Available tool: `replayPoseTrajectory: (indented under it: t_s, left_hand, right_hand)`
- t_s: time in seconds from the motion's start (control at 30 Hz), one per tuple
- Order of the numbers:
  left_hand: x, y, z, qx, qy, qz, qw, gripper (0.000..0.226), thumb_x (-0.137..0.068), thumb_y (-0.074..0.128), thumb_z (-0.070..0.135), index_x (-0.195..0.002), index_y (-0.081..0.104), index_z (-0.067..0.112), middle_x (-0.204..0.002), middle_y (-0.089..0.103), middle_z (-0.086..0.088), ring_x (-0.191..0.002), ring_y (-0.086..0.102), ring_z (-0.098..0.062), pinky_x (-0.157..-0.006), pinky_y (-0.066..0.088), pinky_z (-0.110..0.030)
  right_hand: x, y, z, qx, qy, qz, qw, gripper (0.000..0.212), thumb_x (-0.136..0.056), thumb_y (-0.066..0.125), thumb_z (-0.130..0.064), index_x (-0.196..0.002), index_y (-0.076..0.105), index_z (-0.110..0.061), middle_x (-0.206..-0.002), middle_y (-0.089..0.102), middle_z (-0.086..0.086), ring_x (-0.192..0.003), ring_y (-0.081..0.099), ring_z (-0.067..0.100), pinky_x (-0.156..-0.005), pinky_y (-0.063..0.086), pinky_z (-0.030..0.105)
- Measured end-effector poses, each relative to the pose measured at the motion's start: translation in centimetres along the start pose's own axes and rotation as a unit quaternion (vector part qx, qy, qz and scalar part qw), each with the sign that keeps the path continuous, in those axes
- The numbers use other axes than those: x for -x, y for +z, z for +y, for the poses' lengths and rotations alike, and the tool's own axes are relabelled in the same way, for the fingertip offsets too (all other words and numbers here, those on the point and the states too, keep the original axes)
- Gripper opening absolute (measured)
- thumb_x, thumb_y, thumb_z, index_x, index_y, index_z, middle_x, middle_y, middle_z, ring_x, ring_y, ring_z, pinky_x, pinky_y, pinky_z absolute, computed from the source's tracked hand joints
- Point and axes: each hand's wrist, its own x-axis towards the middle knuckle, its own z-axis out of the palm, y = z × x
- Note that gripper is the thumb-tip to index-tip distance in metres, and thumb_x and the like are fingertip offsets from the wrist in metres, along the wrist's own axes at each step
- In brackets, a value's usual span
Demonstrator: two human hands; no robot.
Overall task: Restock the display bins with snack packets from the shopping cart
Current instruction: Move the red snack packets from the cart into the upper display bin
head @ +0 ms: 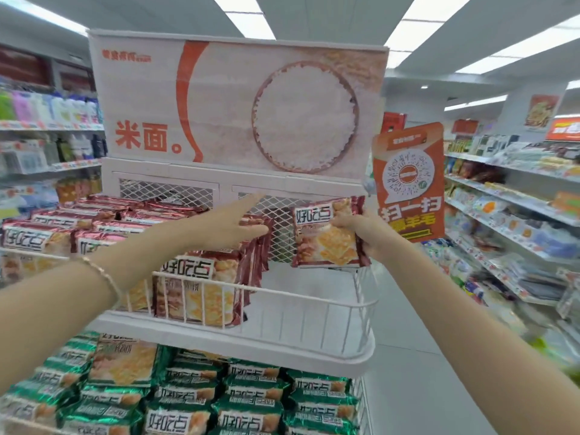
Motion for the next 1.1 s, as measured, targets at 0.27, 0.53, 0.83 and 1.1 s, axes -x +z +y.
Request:
replayPoseTrajectory:
  t_s: [0.27, 0.53, 0.83, 1.1]
  left_hand:
    - [-9.7, 4.4, 0.3, -0.218, -0.011, 0.027, 0.976, 0.086, -0.078, 0.075, 0.058, -0.149, 0.035, 0.030, -0.135, 0.052, -0.004, -0.124, 0.051, -0.026, -0.103, 0.044, -0.043]
    - [-11.0, 6.2, 0.8, -0.475, 0.053, 0.032, 0.878, 0.103, -0.084, 0.061, 0.067, -0.158, 0.005, 0.022, -0.160, 0.023, -0.013, -0.142, 0.032, -0.033, -0.114, 0.032, -0.045]
    - [-12.0, 7.5, 0.9, -0.594, 0.128, 0.039, 0.793, 0.137, -0.075, 0.068, 0.070, -0.151, -0.026, 0.005, -0.150, 0.034, -0.009, -0.124, 0.044, -0.025, -0.091, 0.045, -0.036]
    - [-10.9, 5.1, 1.4, -0.458, 0.080, -0.018, 0.885, 0.103, -0.090, 0.056, 0.063, -0.159, -0.003, 0.017, -0.163, 0.020, -0.004, -0.145, 0.030, -0.024, -0.113, 0.034, -0.039]
  right_hand:
    - [-2.1, 2.7, 2.3, 0.000, 0.075, -0.123, 0.990, 0.029, -0.084, 0.070, 0.009, -0.111, 0.066, -0.001, -0.111, 0.073, 0.017, -0.097, 0.070, 0.030, -0.082, 0.059, 0.037]
    - [-1.9, 0.8, 2.3, 0.556, -0.313, -0.030, 0.770, 0.051, -0.086, 0.070, -0.019, -0.132, 0.049, -0.020, -0.147, 0.037, 0.009, -0.136, 0.033, 0.028, -0.110, 0.036, 0.041]
    - [-3.3, -0.8, 3.6, 0.761, -0.307, -0.166, 0.547, 0.082, -0.087, 0.071, -0.041, -0.155, 0.026, -0.039, -0.165, -0.019, 0.010, -0.153, -0.014, 0.030, -0.124, 0.007, 0.050]
    - [-2.6, -0.6, 3.1, 0.647, -0.280, -0.167, 0.689, 0.050, -0.094, 0.061, -0.042, -0.143, 0.051, -0.039, -0.168, -0.008, 0.003, -0.154, -0.006, 0.024, -0.124, 0.005, 0.045]
